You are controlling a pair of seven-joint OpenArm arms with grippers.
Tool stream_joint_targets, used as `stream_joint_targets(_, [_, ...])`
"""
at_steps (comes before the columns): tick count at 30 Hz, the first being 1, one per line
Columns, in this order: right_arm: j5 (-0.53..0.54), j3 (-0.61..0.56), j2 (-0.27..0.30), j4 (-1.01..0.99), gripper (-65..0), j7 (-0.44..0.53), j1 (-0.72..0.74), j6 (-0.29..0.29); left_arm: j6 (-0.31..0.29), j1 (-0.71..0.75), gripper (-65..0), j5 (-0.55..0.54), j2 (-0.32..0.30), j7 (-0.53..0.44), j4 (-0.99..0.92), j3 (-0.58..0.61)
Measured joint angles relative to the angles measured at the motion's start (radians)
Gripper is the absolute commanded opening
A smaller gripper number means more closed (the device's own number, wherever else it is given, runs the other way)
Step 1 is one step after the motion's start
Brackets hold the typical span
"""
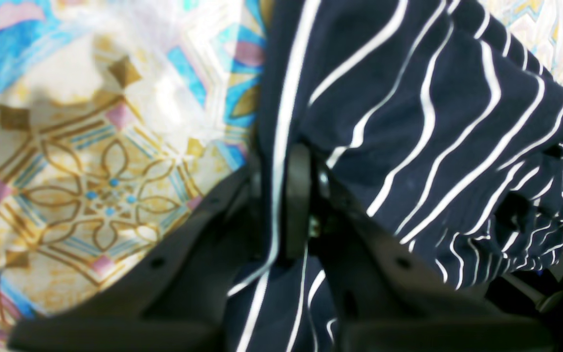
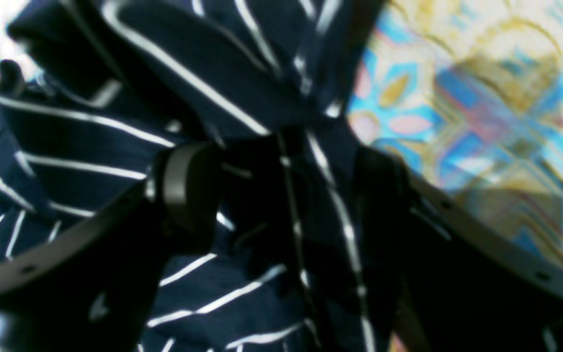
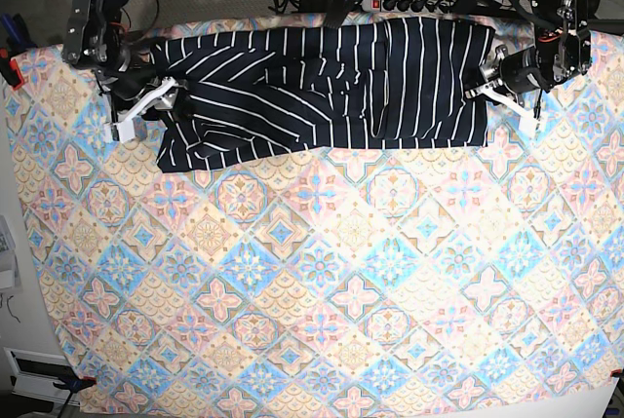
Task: Fold the T-shirt properly
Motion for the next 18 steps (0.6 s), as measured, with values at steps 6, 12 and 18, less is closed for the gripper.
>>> stream_joint_targets(6, [0.015,0.009,0.003,-0.072,-23.7,-0.028,0.016,0.094,0.000,0.000,-65.0,0.000,0.000,0.000,0.000,0.000])
stream_joint_targets(12, [0.019,0.001,0.002,-0.088,-23.8,-0.015,0.022,0.093,0.000,0.000,-65.0,0.000,0.000,0.000,0.000,0.000])
stream_joint_targets(18, [0.019,0.002,0.002,-0.087,-24.3,-0.063,0.030,0.134,0.000,0.000,-65.0,0.000,0.000,0.000,0.000,0.000])
